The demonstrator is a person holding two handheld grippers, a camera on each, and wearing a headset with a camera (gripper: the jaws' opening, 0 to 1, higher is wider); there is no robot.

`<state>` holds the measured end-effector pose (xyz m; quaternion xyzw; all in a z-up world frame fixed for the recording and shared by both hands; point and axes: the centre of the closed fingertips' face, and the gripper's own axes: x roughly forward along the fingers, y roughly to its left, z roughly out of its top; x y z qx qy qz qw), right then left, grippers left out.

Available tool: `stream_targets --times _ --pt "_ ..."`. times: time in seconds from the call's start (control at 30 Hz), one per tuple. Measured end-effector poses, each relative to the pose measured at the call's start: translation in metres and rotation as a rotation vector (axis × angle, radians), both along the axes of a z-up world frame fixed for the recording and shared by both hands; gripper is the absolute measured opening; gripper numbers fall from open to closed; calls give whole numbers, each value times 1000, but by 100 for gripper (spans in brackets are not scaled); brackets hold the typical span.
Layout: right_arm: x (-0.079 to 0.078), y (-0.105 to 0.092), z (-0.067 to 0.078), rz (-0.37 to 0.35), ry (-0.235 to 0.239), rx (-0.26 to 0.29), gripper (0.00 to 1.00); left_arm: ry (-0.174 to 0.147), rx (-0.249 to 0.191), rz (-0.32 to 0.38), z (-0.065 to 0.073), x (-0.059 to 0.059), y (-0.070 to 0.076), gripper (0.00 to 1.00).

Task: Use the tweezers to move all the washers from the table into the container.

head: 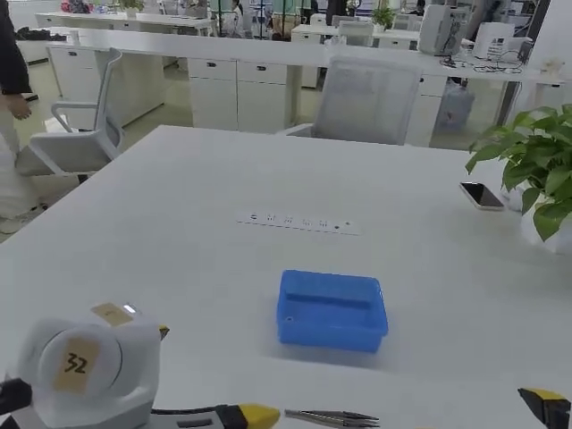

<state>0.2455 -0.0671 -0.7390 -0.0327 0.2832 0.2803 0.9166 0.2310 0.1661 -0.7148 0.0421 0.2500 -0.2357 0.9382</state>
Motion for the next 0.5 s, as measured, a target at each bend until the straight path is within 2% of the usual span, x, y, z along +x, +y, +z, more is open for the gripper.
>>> stream_targets --times 0.27,0.4,0.5 --pt "-2 2 -2 11 5 -5 95 6 7 0 -2 -1 2 99" --pt "-4 2 -4 13 12 -8 95 -9 8 -6 1 -1 2 99" --pt "-5 1 -6 14 11 -16 95 -4 13 -17 0 -2 0 99"
